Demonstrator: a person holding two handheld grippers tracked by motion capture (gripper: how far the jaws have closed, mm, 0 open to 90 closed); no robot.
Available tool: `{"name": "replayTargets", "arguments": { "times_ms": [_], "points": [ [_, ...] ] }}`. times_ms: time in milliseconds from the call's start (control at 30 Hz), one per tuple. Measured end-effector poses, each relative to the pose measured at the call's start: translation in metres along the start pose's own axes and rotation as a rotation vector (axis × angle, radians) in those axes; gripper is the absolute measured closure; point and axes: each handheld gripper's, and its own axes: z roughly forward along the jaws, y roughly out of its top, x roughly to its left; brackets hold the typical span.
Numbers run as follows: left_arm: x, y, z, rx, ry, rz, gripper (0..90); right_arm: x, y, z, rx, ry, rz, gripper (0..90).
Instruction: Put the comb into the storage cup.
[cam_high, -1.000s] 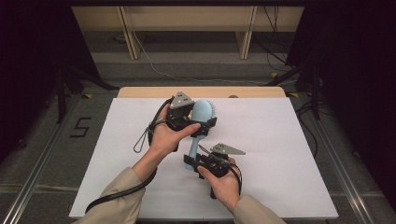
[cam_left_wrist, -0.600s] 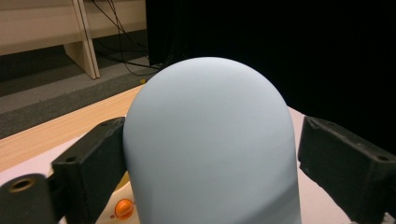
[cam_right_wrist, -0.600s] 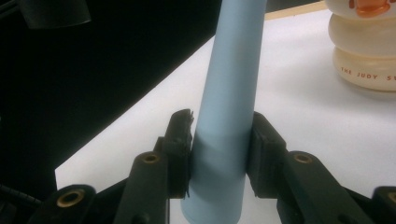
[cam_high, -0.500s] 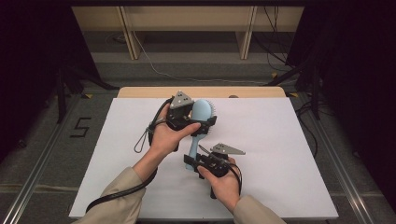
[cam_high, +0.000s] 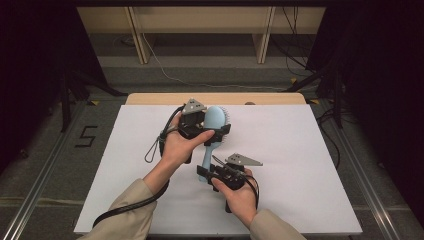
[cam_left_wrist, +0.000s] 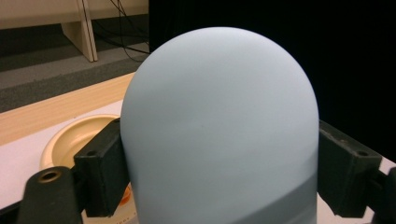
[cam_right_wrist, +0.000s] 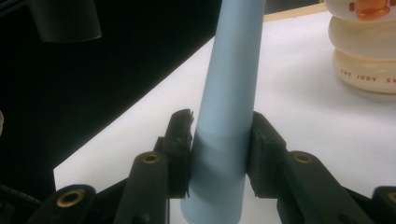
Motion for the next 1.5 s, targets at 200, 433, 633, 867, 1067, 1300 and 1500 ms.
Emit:
{"name": "replayTargets", "arguments": {
  "times_ms": [200,433,633,867,1067,1300,1500],
  "points": [
    [0.0,0.0,-0.001,0.011,-0.004,-0.005,17.5,-0.001,-0.001,0.001,0.008,-0.001,-0.008,65.5],
    [-0.007,-0.003,-0.004,-0.012,-0.023,0.048,18.3,0.0,0.0,0.002,0.024,-0.006,-0.029,65.1],
    [-0.01,-0.003,-0.005,-0.014,-0.018,0.064,18.7,-0.002,0.001,0.002,0.03,-0.03,-0.045,61.2],
    [-0.011,-0.004,-0.005,-0.015,-0.003,0.071,18.9,-0.001,0.002,0.002,0.034,-0.031,-0.048,56.7],
    [-0.012,-0.003,-0.008,-0.03,0.007,0.087,19.0,-0.002,0.004,0.002,0.032,-0.073,-0.061,42.0],
    [-0.009,-0.003,-0.014,-0.046,0.02,0.105,19.2,-0.003,0.005,0.001,0.035,-0.145,-0.099,32.3],
    [-0.008,-0.002,-0.016,-0.06,0.028,0.112,19.4,-0.003,0.005,0.002,0.034,-0.171,-0.122,27.8]
  ]
}}
